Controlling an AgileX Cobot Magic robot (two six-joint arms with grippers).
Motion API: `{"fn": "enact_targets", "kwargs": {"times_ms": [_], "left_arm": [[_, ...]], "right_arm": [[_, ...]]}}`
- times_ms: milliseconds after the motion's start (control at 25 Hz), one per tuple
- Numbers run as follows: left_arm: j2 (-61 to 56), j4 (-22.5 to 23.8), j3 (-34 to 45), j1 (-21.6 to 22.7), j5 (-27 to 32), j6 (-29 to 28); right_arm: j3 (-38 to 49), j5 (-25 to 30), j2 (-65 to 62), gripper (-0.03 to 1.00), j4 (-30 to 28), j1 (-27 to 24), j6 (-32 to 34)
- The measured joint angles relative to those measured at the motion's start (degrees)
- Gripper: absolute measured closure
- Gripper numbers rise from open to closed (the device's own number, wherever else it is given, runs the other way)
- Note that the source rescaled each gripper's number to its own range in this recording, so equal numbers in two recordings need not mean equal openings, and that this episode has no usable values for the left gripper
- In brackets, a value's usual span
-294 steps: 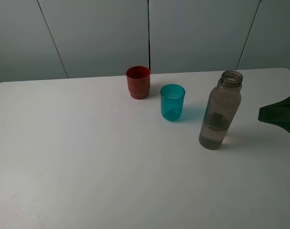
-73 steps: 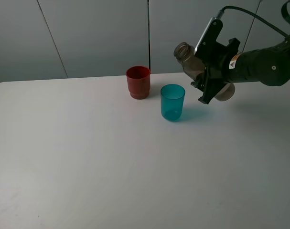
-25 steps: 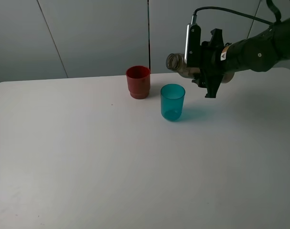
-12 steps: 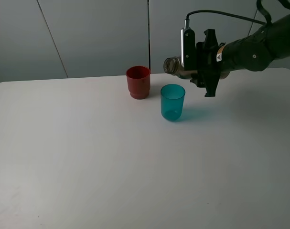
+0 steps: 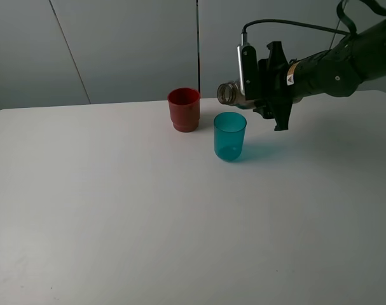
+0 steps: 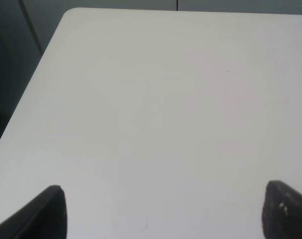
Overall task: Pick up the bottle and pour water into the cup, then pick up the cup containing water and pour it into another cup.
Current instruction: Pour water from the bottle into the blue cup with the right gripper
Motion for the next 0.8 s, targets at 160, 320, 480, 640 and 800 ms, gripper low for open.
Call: {"fn": "enact_targets", "kwargs": {"times_ms": [160, 320, 480, 640, 800], "left_arm": [[0.0, 0.0, 0.0, 0.0, 0.0, 0.0], [0.0, 0.0, 0.0, 0.0, 0.0, 0.0], [0.0, 0.0, 0.0, 0.0, 0.0, 0.0], [0.0, 0.0, 0.0, 0.0, 0.0, 0.0], [0.0, 0.0, 0.0, 0.0, 0.0, 0.0]], "right_arm": [[-1.04, 0.11, 0.32, 0.96, -0.76, 0.0, -1.05], [-2.79, 0.11, 0.68, 0.96, -1.65, 0.0, -1.25], [-3.39, 0.01, 0.89, 0.96, -2.61, 0.0, -2.47], [-3.39, 0.01, 1.48, 0.96, -3.12, -0.24, -3.86], [-3.39, 0.24, 1.72, 0.96, -4.19, -0.79, -4.23]]}}
